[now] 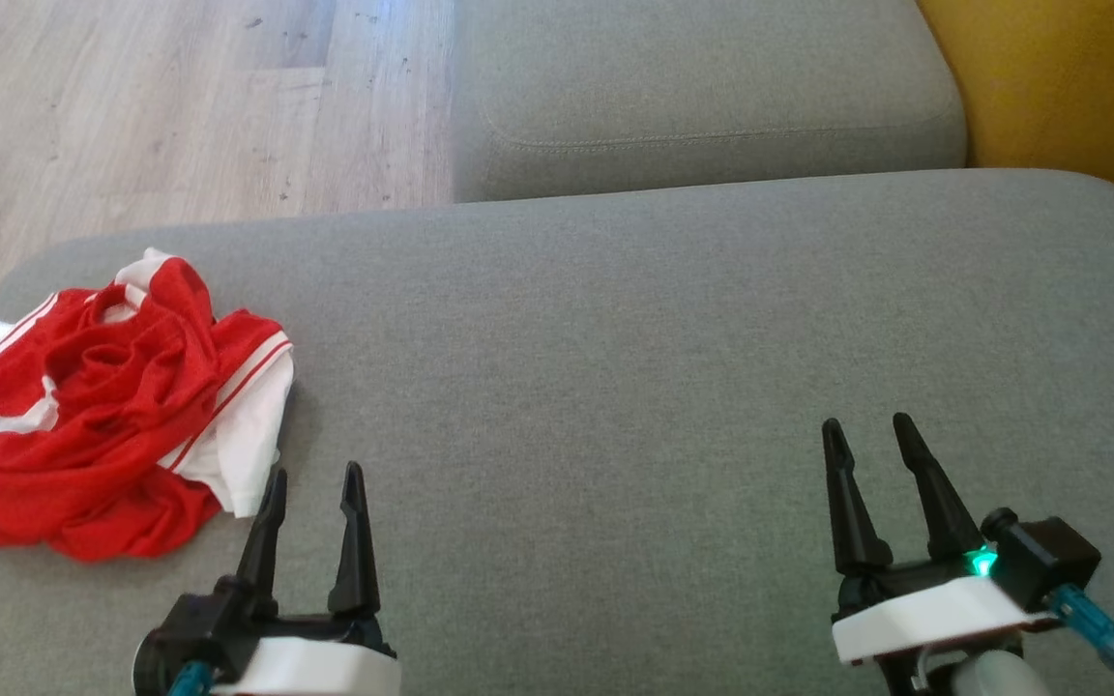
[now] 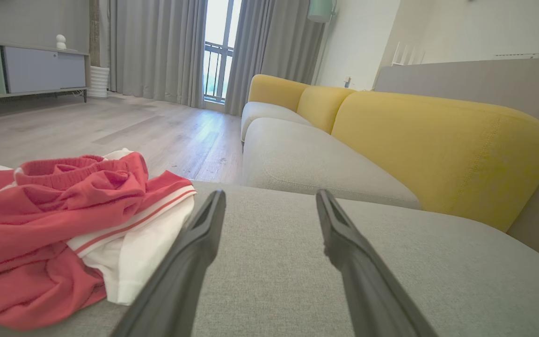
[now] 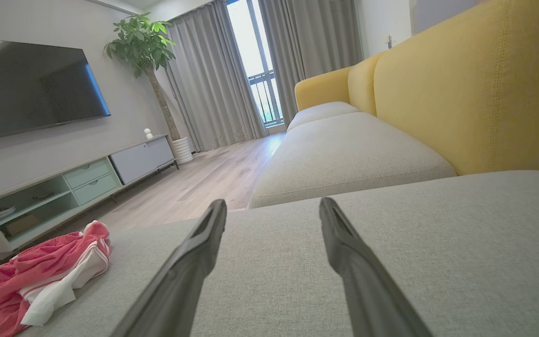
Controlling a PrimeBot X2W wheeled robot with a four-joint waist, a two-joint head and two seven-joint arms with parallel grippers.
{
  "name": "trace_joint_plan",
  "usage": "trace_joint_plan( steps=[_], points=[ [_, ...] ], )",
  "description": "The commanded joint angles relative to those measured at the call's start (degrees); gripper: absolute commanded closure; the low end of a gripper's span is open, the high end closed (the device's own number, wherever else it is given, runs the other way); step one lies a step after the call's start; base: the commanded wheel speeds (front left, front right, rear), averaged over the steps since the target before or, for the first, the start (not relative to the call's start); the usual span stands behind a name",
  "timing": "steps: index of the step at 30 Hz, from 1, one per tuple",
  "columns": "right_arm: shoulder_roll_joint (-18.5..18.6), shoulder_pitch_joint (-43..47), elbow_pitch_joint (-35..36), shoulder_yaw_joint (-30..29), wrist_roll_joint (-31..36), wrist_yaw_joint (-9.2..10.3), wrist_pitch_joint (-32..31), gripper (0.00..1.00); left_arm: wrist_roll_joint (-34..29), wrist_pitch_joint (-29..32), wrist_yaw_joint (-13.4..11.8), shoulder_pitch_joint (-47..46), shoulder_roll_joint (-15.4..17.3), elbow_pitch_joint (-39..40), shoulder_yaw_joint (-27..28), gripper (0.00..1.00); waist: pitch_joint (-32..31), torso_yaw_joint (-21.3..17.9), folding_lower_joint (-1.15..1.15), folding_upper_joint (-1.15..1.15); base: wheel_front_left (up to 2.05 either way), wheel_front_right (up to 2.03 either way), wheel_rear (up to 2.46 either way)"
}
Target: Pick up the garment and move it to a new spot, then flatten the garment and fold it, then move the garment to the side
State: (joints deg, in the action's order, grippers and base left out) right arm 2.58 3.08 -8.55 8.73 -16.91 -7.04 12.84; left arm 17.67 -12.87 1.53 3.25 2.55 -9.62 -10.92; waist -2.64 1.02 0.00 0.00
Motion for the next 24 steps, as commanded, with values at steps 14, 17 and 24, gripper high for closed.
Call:
trace_joint_plan(
  steps=[14,17,24],
  points=[
    [0.6,-0.5,2.4,0.4,3.7,-0.45,2.2,0.00,-5.0,-2.1,-0.8,-1.2,0.3,3.1,3.3,0.00,0.1,0.0,0.00,0.00,0.00,0.00,0.00],
    [0.5,-0.5,2.2,0.3,3.7,-0.45,2.2,0.00,-4.9,-2.1,-0.8,-1.1,0.3,3.1,3.6,0.00,0.1,-0.1,0.00,0.00,0.00,0.00,0.00],
    [0.5,-0.4,2.0,0.1,3.9,-0.45,2.2,0.00,-4.9,-2.1,-0.6,-0.9,0.3,2.9,3.9,0.00,0.2,-0.2,0.00,0.00,0.00,0.00,0.00]
  ],
)
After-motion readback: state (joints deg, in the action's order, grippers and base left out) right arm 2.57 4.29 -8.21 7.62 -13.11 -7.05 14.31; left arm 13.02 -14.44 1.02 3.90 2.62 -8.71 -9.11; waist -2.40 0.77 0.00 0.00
